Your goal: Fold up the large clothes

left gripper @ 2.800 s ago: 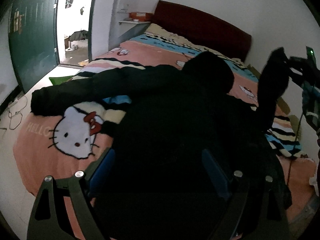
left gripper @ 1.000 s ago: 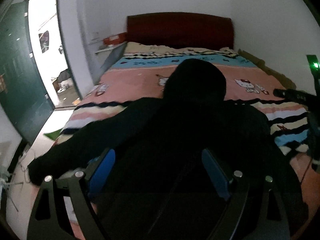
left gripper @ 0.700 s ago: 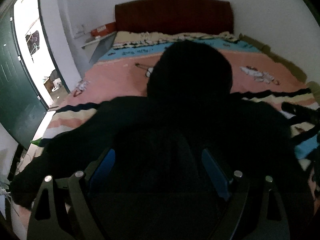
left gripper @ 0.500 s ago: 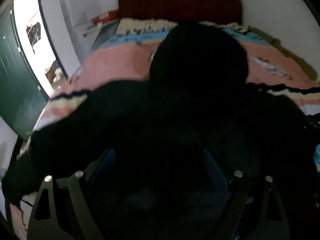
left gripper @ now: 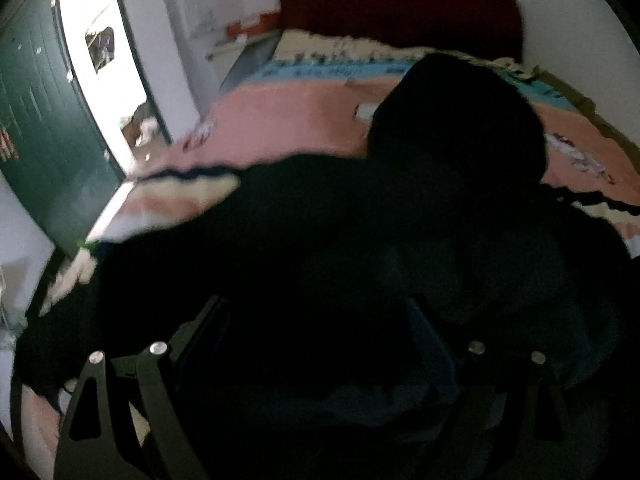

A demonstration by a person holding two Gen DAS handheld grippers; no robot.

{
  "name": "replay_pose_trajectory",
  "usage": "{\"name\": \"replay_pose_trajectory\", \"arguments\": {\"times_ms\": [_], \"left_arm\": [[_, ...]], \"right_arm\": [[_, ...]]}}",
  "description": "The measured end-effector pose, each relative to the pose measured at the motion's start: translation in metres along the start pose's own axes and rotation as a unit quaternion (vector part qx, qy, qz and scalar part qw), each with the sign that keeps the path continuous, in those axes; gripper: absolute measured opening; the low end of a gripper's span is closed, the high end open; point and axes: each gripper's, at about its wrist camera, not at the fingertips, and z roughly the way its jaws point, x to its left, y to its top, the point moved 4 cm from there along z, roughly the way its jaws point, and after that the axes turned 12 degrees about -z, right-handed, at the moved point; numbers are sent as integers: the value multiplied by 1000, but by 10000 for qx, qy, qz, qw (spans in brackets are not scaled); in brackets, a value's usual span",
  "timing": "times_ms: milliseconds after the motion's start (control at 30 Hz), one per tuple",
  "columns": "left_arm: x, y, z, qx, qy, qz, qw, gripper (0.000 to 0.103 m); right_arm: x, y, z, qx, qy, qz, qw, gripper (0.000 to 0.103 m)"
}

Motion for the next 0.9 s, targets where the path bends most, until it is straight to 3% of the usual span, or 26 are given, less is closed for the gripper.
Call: {"name": "replay_pose_trajectory", "arguments": {"times_ms": [167,300,400,533,700,900], "left_arm": [[-47,5,-5,-17,-490,148,9987,89],[-63,-12,17,280,-450,301,9981,89],[-49,-29,33,452,-152,385,9981,89],[-19,-32,28,645,-156,105,9977,89],[2,-38,-13,490,-184,133,9985,89],[39,-57,-75,268,-374,32,9989,89]], "right_arm": [[26,20,-12,-237,136,-291,9992,83],[52,17,-1,-136,346,-481,9982,83],[60,1,9,45,403,-588,9974,83],[47,-18,9,184,516,-324,9980,84],[29,-35,-15,285,390,-4,9988,84],[27,-61,-78,88,322,205,9992,84]]}}
